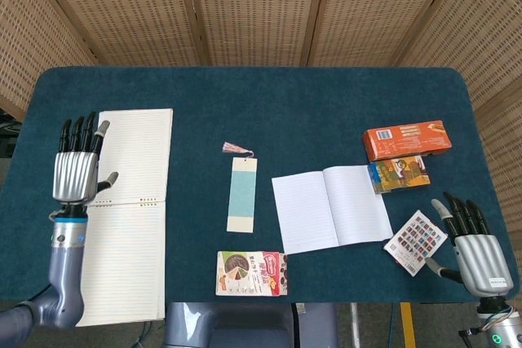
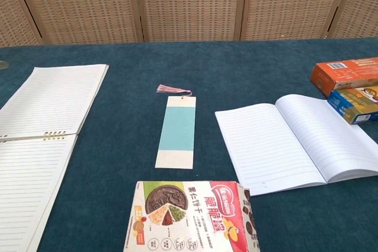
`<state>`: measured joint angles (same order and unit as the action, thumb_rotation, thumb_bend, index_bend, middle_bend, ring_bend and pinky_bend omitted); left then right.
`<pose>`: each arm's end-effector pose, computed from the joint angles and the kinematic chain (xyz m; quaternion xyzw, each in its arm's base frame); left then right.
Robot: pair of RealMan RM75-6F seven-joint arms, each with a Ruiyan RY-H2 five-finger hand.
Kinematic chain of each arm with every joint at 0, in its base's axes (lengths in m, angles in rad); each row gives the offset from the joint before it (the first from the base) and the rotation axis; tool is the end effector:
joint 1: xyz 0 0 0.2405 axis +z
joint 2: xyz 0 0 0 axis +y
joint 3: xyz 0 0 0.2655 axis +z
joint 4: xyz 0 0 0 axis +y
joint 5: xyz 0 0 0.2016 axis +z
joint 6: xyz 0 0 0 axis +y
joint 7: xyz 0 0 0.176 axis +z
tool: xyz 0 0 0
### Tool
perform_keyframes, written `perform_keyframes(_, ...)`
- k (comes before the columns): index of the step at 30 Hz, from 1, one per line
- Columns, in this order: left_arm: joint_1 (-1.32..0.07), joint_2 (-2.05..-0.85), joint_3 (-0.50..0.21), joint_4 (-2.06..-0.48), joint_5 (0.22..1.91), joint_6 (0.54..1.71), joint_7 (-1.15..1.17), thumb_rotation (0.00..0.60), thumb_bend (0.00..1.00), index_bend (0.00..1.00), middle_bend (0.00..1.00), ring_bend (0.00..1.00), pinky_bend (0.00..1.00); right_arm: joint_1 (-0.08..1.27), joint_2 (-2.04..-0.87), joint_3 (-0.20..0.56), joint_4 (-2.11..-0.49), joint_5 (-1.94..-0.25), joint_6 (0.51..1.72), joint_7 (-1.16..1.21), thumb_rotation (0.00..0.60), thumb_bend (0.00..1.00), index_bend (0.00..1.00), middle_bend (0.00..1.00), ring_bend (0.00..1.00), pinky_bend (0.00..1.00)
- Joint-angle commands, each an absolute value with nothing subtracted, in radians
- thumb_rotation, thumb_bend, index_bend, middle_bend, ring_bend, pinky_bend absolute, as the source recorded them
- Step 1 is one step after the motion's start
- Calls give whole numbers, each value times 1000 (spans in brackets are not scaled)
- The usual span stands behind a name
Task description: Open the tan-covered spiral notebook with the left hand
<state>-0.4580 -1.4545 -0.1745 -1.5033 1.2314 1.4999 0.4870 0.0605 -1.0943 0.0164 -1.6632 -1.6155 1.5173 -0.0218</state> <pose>-0.2317 0.3365 0.1032 -0.5938 -0.2653 -0.3957 0.6484 -0.2950 -0.1972 0.1663 0.6230 -0.3712 0.4038 0.5577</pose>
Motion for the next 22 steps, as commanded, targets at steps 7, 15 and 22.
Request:
perform_keyframes(7, -223, -1283, 14, -1705, 1346, 1651, 396, 600, 67, 0, 0, 0, 0, 59, -1098, 15, -1664, -1620, 1522, -31, 600, 105, 0, 0, 0, 0)
perform_keyframes(15, -149, -1260, 17, -1686, 1376, 1716, 329, 600, 73, 0, 0, 0, 0, 55, -1096, 17, -1671, -1627, 1536, -30, 600, 105, 0, 0, 0, 0)
perform_keyframes(22, -117, -1233, 20, -1700, 1427, 1729, 307, 600, 73, 0, 0, 0, 0, 57, -1096, 17, -1666, -1625, 1531, -24, 600, 105, 0, 0, 0, 0)
